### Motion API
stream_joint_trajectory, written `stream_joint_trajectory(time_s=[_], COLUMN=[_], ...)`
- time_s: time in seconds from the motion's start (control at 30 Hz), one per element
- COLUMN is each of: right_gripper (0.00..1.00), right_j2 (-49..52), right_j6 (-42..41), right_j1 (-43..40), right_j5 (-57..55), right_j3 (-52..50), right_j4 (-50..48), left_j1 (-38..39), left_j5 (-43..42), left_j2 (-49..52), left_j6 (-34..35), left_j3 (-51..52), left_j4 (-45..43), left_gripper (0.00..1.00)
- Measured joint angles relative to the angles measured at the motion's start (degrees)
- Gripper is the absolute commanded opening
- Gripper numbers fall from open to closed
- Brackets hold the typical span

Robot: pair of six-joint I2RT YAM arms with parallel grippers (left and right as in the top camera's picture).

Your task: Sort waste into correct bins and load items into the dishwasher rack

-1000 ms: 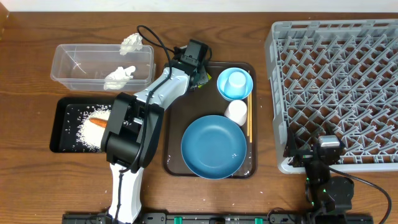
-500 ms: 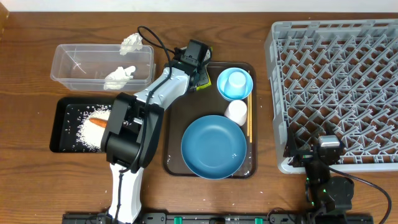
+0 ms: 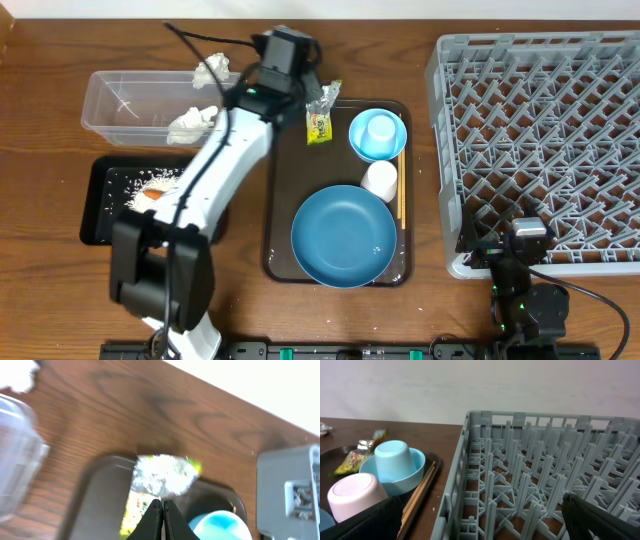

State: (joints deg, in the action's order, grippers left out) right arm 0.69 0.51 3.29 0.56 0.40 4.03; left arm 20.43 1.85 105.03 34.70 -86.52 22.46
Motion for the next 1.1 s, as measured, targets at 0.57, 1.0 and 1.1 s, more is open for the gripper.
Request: stream_joint_trajectory(time_s=[0.57,1.0,1.1], right_gripper=[0.99,0.99,0.99], right_j2=[0.0,0.0,0.0], right_j6=[0.0,0.0,0.0], right_j1=[0.0,0.0,0.0], right_j5=[0.0,0.0,0.0], right_j3=[0.0,0.0,0.0], right_j4=[0.0,0.0,0.02], left_j1=[-0.22,-0.07,-0.07], left_j5=[-7.26,-7.93,-7.96], left_j2=[12.85,18.64,18.62], left_j6=[-5.4,-9.57,-9.66], left_j3=[0.0,0.0,0.0], left_j4=[-3.91,-2.95,-2.23], left_gripper=[0.8,0.63,0.63])
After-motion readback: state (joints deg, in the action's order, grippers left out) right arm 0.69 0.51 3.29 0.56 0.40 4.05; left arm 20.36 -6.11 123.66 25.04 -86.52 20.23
